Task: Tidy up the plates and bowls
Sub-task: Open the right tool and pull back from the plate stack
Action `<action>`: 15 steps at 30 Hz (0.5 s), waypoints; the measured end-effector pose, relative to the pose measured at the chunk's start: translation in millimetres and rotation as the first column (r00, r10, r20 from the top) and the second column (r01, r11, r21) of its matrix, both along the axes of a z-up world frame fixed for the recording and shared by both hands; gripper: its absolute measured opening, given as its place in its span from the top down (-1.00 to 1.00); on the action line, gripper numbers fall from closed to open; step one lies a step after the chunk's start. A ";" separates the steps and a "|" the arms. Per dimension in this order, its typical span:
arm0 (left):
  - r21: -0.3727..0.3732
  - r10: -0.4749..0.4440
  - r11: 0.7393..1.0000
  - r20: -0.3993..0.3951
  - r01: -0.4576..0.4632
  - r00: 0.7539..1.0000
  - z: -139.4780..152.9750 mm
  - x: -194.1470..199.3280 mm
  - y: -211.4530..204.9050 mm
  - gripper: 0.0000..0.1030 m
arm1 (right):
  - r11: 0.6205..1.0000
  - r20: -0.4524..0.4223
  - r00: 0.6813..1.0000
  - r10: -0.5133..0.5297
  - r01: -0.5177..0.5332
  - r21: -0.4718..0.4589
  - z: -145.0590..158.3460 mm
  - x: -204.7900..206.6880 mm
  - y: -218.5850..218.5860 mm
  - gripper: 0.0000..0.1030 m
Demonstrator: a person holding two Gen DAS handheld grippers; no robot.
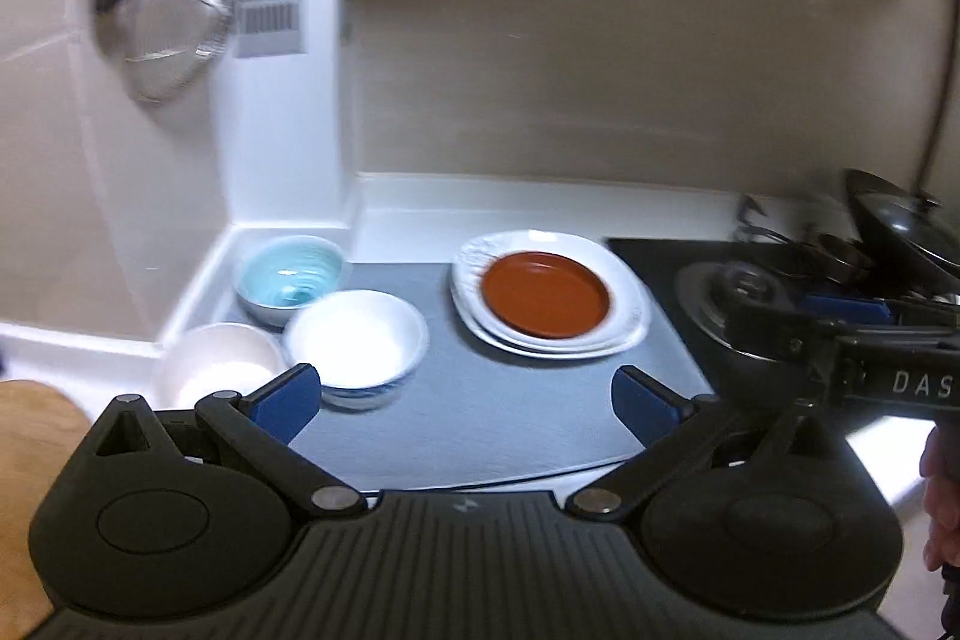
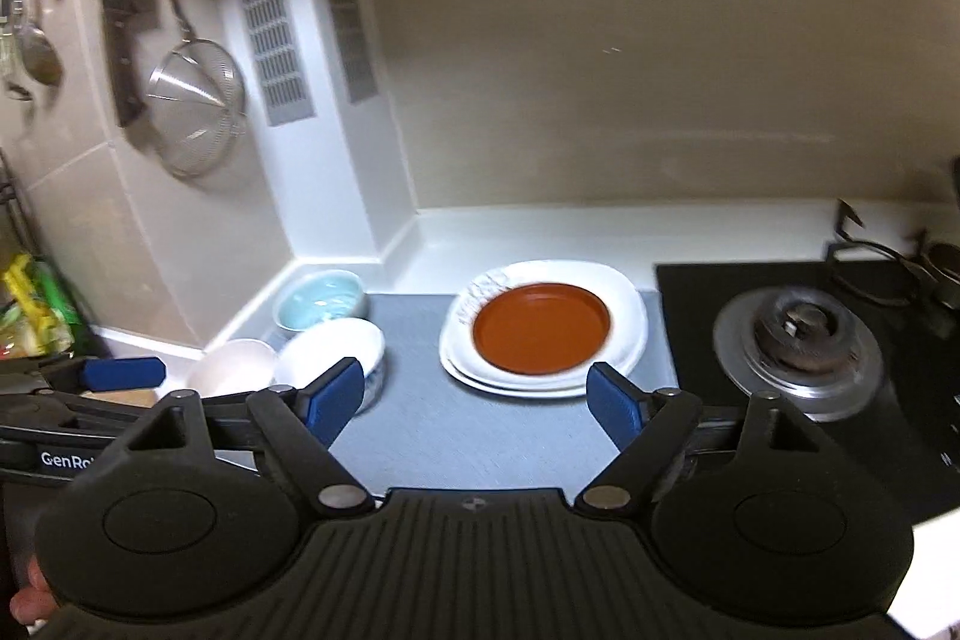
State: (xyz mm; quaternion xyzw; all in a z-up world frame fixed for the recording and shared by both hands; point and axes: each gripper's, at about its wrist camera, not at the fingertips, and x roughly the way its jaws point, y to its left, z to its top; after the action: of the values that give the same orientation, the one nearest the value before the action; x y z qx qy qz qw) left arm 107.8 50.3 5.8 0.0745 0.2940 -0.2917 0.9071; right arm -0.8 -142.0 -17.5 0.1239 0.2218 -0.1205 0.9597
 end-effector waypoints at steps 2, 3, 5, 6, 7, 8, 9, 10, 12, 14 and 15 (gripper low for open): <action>-0.016 0.051 0.999 -0.021 -0.052 0.998 0.6 0.5 2.9 -1.00 | 0.999 -0.004 0.999 0.034 -0.034 -0.015 -1.3 4.7 -3.7 -0.61; -0.021 0.075 0.997 -0.039 -0.076 0.996 -0.5 3.2 3.4 -1.00 | 0.999 -0.004 0.999 0.051 -0.051 -0.014 -1.0 6.9 -6.7 -0.62; 0.002 0.123 0.992 -0.060 -0.123 0.991 -4.0 7.5 1.9 -1.00 | 0.996 0.001 0.996 0.089 -0.089 0.000 -1.2 10.8 -14.2 -0.64; 0.014 0.152 0.988 -0.062 -0.152 0.986 -5.5 8.9 1.5 -1.00 | 0.994 -0.002 0.994 0.109 -0.109 0.002 -1.6 13.6 -17.6 -0.65; 0.022 0.180 0.984 -0.062 -0.179 0.982 -6.6 9.5 1.9 -1.00 | 0.991 -0.007 0.991 0.133 -0.133 -0.001 -2.7 17.1 -20.8 -0.65; 0.028 0.206 0.978 -0.061 -0.205 0.977 -7.4 10.0 2.8 -1.00 | 0.987 -0.015 0.987 0.159 -0.159 -0.006 -4.3 21.8 -24.3 -0.65; 0.038 0.236 0.972 -0.059 -0.234 0.970 -8.5 10.9 3.7 -1.00 | 0.984 -0.021 0.984 0.179 -0.179 -0.010 -5.7 26.2 -27.5 -0.65; 0.048 0.266 0.963 -0.056 -0.263 0.962 -9.6 12.0 4.6 -1.00 | 0.980 -0.026 0.980 0.198 -0.198 -0.009 -7.1 31.0 -30.9 -0.65; 0.066 0.327 0.944 -0.060 -0.323 0.943 -11.8 14.1 8.2 -1.00 | 0.972 -0.030 0.971 0.237 -0.237 0.012 -10.7 40.1 -36.4 -0.65; 0.078 0.378 0.925 -0.071 -0.372 0.923 -12.3 14.8 13.1 -1.00 | 0.958 -0.039 0.958 0.285 -0.284 0.026 -15.1 49.8 -39.1 -0.65; 0.086 0.403 0.914 -0.069 -0.397 0.913 -11.9 14.6 16.0 -1.00 | 0.952 -0.044 0.951 0.307 -0.306 0.029 -16.6 54.8 -38.9 -0.65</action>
State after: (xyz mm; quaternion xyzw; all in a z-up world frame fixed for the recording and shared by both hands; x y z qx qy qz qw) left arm 122.4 66.3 -6.1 0.0322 0.3514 -0.0922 0.9311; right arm 54.0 -180.9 -34.0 0.0957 0.2627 0.0295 0.9597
